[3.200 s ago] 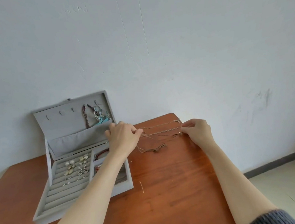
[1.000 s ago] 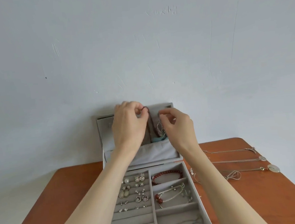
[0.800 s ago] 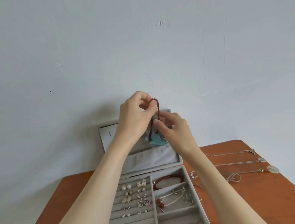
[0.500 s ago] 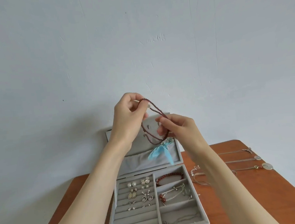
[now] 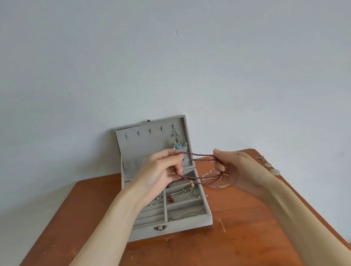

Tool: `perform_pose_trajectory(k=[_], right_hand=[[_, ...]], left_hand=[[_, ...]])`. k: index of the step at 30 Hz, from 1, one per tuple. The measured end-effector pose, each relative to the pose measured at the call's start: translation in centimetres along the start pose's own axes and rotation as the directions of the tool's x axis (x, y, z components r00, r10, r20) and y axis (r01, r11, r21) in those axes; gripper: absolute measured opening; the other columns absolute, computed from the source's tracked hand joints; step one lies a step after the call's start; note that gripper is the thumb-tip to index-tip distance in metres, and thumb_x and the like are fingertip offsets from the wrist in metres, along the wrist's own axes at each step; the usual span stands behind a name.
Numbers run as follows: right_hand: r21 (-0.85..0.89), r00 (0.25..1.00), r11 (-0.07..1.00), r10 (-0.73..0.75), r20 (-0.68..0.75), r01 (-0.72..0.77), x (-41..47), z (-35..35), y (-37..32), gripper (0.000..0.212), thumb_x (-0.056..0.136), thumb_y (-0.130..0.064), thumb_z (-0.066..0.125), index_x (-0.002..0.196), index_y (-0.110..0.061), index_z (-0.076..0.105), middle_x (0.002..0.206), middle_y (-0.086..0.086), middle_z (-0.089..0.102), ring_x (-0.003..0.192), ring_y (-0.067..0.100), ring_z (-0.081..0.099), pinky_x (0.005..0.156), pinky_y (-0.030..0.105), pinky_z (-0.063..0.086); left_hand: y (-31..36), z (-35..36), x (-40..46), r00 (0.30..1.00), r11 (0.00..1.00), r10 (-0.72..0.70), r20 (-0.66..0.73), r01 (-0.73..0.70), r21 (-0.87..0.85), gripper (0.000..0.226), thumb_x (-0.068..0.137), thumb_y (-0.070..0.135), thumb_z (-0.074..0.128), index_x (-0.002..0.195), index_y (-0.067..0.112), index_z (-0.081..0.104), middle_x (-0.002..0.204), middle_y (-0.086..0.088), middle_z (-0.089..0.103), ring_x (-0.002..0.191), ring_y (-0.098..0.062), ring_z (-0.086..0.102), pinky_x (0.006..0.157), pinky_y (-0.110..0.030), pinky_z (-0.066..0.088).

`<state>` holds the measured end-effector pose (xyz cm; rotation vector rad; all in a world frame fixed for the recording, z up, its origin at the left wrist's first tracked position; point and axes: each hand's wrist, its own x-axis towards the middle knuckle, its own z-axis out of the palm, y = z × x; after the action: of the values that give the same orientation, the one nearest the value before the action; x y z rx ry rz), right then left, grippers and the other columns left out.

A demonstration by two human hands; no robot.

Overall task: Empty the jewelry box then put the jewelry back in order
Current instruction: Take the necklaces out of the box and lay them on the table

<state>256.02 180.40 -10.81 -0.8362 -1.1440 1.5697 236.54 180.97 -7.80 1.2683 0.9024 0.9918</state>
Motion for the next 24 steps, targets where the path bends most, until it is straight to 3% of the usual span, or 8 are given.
perform_pose_trajectory(k=[2,5,7,11,14,17,20,24], right_hand=[[-0.022,0.999,0.999,-0.025,-0.034,0.025,-1.2,-1.5,-0.5,0.03,0.091,-0.018,0.05,0.062,-0.011,0.053,0.056,0.001,0.042,0.057,0.017,0.045,0.055,0.026,0.04],[-0.064,0.996,0.995,-0.076,-0.056,0.072,-2.6,-3.2,-1.6,0.026,0.091,-0.02,0.05,0.069,-0.01,0.059,0.06,0.0,0.046,0.06,0.016,0.047,0.064,0.028,0.038],[-0.057,0.992,0.994,-0.1,-0.071,0.096,-3.4,-4.0,-2.0,0.023,0.089,-0.023,0.051,0.071,-0.011,0.058,0.064,0.0,0.051,0.065,0.016,0.049,0.068,0.031,0.038],[-0.035,0.979,0.993,-0.116,-0.167,0.112,-4.7,-5.1,-2.5,0.033,0.096,-0.027,0.045,0.067,-0.011,0.051,0.077,0.004,0.062,0.08,0.02,0.057,0.078,0.036,0.045],[0.028,0.969,0.995,-0.089,-0.229,0.098,-6.3,-5.4,-3.2,0.036,0.095,-0.03,0.046,0.065,-0.012,0.045,0.068,0.005,0.058,0.072,0.019,0.056,0.081,0.035,0.046],[0.021,0.964,0.993,-0.108,-0.243,0.117,-7.9,-4.8,-4.1,0.035,0.095,-0.029,0.047,0.064,-0.013,0.043,0.062,0.002,0.048,0.064,0.017,0.052,0.07,0.03,0.048],[-0.161,0.974,0.978,-0.156,-0.164,0.129,-8.7,-3.5,-5.3,0.03,0.095,-0.025,0.047,0.069,-0.011,0.05,0.059,-0.001,0.047,0.061,0.017,0.047,0.062,0.026,0.04],[-0.483,0.967,0.861,-0.233,-0.098,0.159,-9.4,-1.2,-7.3,0.026,0.093,-0.019,0.053,0.072,-0.005,0.059,0.055,-0.003,0.05,0.049,0.014,0.04,0.055,0.025,0.034]], left_hand=[[-0.5,1.4,0.1,0.997,0.998,-0.014,0.082,0.019,-0.066,0.006,0.079,0.01,0.059,0.074,0.008,0.056,0.062,-0.002,0.049,0.063,-0.016,0.053,0.068,-0.028,0.05],[-1.4,3.5,0.3,0.991,0.996,-0.03,0.129,0.04,-0.073,0.013,0.078,0.019,0.06,0.073,0.007,0.06,0.066,-0.002,0.054,0.072,-0.018,0.059,0.079,-0.036,0.051],[-1.8,4.5,0.2,0.995,0.998,-0.036,0.093,0.039,-0.038,0.017,0.086,0.018,0.056,0.078,0.005,0.063,0.069,-0.004,0.055,0.074,-0.018,0.06,0.073,-0.032,0.055],[-2.1,5.3,-0.6,1.0,1.0,0.001,-0.022,0.0,0.014,0.01,0.087,0.006,0.057,0.087,0.003,0.066,0.081,-0.005,0.059,0.079,-0.015,0.06,0.082,-0.036,0.056],[-1.6,5.3,-1.6,0.997,1.0,0.003,-0.078,-0.004,-0.012,0.013,0.086,-0.001,0.057,0.095,0.005,0.064,0.085,-0.01,0.056,0.077,-0.017,0.058,0.075,-0.031,0.058],[-1.4,5.5,-2.7,0.977,0.988,-0.004,-0.212,0.036,0.149,0.014,0.088,0.003,0.057,0.1,0.009,0.063,0.095,-0.012,0.059,0.078,-0.017,0.06,0.075,-0.032,0.058],[-1.2,6.3,-3.5,0.972,0.946,0.013,-0.234,0.064,0.319,0.015,0.089,0.01,0.058,0.101,0.017,0.064,0.104,-0.008,0.064,0.086,-0.016,0.061,0.08,-0.031,0.056],[-0.1,9.1,-3.9,0.993,0.871,0.11,-0.039,-0.077,0.486,0.028,0.092,0.02,0.055,0.119,0.028,0.056,0.115,0.011,0.061,0.103,-0.004,0.058,0.095,-0.03,0.049]])
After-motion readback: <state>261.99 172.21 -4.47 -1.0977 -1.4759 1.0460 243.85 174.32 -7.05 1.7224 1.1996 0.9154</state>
